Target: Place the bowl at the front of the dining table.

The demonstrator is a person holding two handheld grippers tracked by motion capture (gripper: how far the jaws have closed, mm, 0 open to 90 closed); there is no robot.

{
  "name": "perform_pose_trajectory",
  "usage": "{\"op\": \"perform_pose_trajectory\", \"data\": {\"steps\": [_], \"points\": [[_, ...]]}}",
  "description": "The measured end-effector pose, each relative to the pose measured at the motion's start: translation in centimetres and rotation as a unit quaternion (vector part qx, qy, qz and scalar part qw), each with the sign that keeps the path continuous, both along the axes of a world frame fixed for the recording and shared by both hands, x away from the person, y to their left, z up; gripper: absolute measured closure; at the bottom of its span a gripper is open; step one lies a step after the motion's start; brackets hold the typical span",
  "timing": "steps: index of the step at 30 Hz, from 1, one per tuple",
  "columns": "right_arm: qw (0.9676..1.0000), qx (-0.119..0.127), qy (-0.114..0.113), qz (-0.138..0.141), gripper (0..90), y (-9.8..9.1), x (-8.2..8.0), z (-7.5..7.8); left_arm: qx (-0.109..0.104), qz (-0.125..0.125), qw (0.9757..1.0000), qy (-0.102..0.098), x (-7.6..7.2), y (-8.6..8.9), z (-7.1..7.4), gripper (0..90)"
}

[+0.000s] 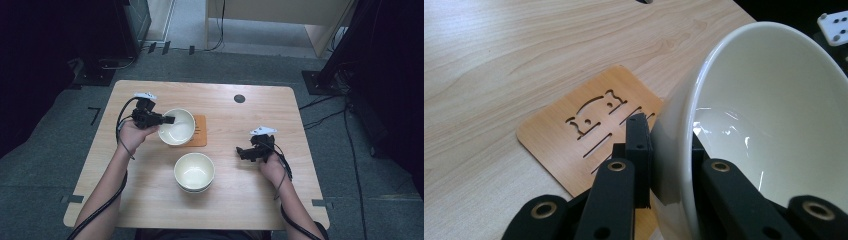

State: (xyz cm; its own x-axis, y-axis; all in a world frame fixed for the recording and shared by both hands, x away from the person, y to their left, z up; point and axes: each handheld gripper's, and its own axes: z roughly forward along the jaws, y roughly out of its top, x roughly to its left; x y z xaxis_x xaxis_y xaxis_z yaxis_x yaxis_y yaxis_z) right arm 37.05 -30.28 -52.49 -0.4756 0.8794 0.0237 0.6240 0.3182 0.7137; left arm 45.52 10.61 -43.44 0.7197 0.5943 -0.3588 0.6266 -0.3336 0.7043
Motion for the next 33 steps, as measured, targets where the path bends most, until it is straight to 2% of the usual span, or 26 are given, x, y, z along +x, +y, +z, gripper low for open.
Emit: {"op": "perform_pose_trajectory", "data": {"steps": [21, 33], "points": [[1.0, 0.0, 0.001, -0.001, 0.0, 0.0, 0.0, 0.0, -0.004, 0.013, 0.9999, 0.007, 1.2, 0.1, -1.2, 82.0], [1.0, 0.001, 0.001, -0.001, 0.0, 0.0, 0.0, 0.0, 0.001, 0.015, 0.9996, 0.022, 2.0, 0.0, -2.2, 82.0]]}}
